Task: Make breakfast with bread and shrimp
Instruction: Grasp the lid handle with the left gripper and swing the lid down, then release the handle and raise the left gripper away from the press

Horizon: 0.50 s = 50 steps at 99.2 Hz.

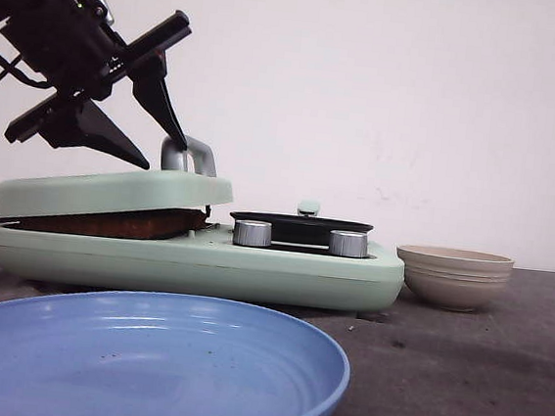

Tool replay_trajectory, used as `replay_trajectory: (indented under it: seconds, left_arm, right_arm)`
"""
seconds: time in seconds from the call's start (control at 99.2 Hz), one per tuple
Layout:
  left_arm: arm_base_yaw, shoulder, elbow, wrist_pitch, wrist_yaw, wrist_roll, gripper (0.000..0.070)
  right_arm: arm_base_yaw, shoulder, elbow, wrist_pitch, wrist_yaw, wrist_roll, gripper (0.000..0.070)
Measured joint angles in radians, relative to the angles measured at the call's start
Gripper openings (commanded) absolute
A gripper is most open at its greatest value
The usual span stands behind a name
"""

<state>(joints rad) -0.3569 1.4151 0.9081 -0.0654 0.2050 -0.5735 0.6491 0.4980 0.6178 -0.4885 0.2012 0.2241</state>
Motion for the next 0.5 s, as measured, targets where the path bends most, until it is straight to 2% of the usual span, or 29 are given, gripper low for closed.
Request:
replay_trajectory:
  seconds: [0.141, 0.313, 0.504]
  left_arm:
    - [0.001, -0.003, 0.009, -0.016, -0.010, 0.018, 0.0315]
    - [0.031, -0.040, 0.032, -0.032, -0.077, 0.063, 0.0314]
    - [0.024, -0.146, 0.034, -0.035, -0.080, 0.125, 0.0314]
  right_arm:
    - [0.000, 0.000, 0.000, 0.000, 0.000, 0.000, 0.0264]
    - [0.000, 0.000, 0.000, 0.000, 0.000, 0.000, 0.0264]
    - [0.000, 0.000, 0.000, -0.001, 0.000, 0.000, 0.0264]
